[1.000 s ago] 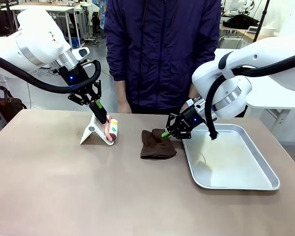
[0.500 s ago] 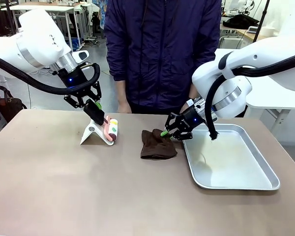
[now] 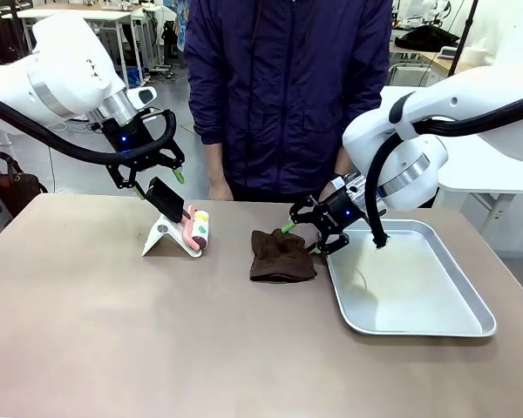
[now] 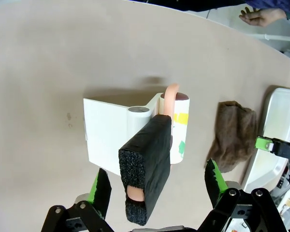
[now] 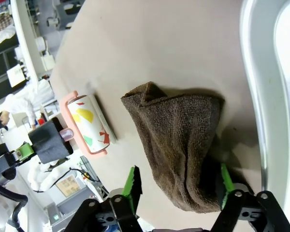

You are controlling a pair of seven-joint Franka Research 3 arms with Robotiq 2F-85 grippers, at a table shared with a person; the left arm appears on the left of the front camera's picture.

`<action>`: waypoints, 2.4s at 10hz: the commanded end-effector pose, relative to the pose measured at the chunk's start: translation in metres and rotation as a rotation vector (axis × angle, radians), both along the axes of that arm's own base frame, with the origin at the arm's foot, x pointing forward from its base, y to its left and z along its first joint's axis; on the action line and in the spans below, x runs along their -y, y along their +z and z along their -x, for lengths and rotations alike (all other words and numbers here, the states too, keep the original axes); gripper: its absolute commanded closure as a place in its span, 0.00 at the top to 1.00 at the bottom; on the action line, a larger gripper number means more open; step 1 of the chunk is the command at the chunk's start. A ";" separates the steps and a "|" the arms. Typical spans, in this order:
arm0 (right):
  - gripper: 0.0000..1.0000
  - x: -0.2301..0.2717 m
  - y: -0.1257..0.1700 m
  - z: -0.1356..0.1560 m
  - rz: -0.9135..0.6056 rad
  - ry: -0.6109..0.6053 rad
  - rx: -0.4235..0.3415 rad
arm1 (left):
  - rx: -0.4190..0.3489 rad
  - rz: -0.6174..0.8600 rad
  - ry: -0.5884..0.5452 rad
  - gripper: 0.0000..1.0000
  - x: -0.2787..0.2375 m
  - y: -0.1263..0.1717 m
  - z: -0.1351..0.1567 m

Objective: Clean the surface of the table.
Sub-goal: Return the Lint Roller and towel to their original positions.

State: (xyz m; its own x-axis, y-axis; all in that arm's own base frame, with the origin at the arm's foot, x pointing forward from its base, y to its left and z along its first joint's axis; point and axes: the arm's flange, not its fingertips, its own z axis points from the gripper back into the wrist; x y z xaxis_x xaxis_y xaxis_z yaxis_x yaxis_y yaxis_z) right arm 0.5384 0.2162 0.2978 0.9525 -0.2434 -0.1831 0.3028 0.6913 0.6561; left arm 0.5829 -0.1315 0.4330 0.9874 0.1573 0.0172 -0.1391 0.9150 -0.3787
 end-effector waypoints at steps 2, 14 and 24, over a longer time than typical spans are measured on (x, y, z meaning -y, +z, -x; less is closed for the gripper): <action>1.00 0.000 0.009 0.002 -0.023 0.047 0.004 | 0.006 0.006 0.017 1.00 -0.005 0.009 0.012; 1.00 0.224 0.115 0.165 -0.745 0.204 0.096 | 0.435 1.045 0.048 1.00 -0.262 -0.027 0.211; 1.00 0.263 0.103 0.172 -0.748 0.084 0.123 | 0.495 1.117 0.029 1.00 -0.280 -0.040 0.227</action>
